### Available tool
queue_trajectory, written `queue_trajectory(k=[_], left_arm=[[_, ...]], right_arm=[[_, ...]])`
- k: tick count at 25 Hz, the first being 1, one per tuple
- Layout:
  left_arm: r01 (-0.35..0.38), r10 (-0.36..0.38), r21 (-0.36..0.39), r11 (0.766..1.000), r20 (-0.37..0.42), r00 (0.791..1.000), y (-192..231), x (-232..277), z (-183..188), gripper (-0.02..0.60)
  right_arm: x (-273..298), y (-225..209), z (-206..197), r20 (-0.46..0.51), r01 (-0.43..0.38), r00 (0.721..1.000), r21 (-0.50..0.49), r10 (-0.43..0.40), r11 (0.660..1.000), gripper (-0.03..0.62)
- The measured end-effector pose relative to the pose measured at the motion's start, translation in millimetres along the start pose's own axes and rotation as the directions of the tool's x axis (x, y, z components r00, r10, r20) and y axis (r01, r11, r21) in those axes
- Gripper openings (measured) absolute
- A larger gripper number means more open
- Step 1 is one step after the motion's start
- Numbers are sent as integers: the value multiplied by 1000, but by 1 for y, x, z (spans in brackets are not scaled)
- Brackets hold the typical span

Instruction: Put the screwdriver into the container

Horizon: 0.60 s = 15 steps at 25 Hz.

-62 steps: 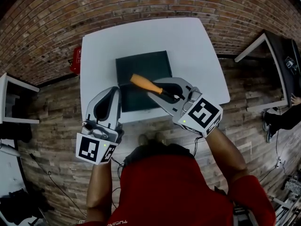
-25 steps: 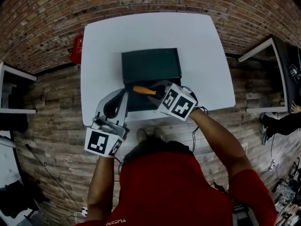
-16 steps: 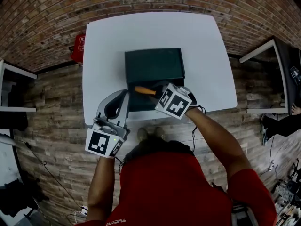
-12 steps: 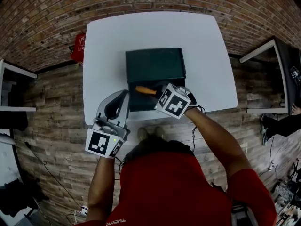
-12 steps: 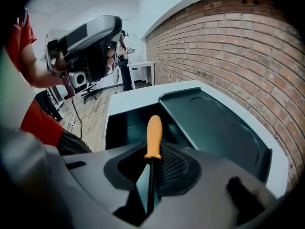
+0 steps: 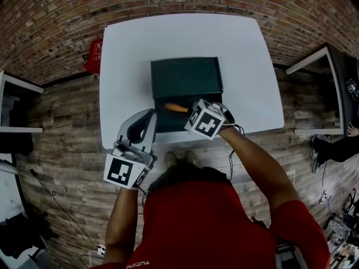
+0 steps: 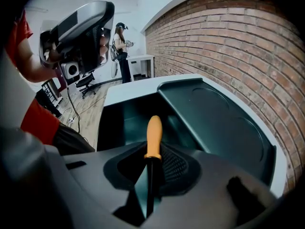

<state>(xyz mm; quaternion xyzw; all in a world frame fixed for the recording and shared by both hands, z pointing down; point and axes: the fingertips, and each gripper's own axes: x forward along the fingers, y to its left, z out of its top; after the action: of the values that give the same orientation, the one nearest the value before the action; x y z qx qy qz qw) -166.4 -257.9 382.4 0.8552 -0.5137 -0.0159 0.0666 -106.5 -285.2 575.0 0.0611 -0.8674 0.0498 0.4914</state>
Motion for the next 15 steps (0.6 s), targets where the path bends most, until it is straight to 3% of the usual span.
queue_trajectory(k=[15], left_arm=[[4,-5,-8,1000,-28,1000,-1,-6,-10,12]], right_arm=[[11,3,-8,-46,-20,999,-11,19,1000,89]])
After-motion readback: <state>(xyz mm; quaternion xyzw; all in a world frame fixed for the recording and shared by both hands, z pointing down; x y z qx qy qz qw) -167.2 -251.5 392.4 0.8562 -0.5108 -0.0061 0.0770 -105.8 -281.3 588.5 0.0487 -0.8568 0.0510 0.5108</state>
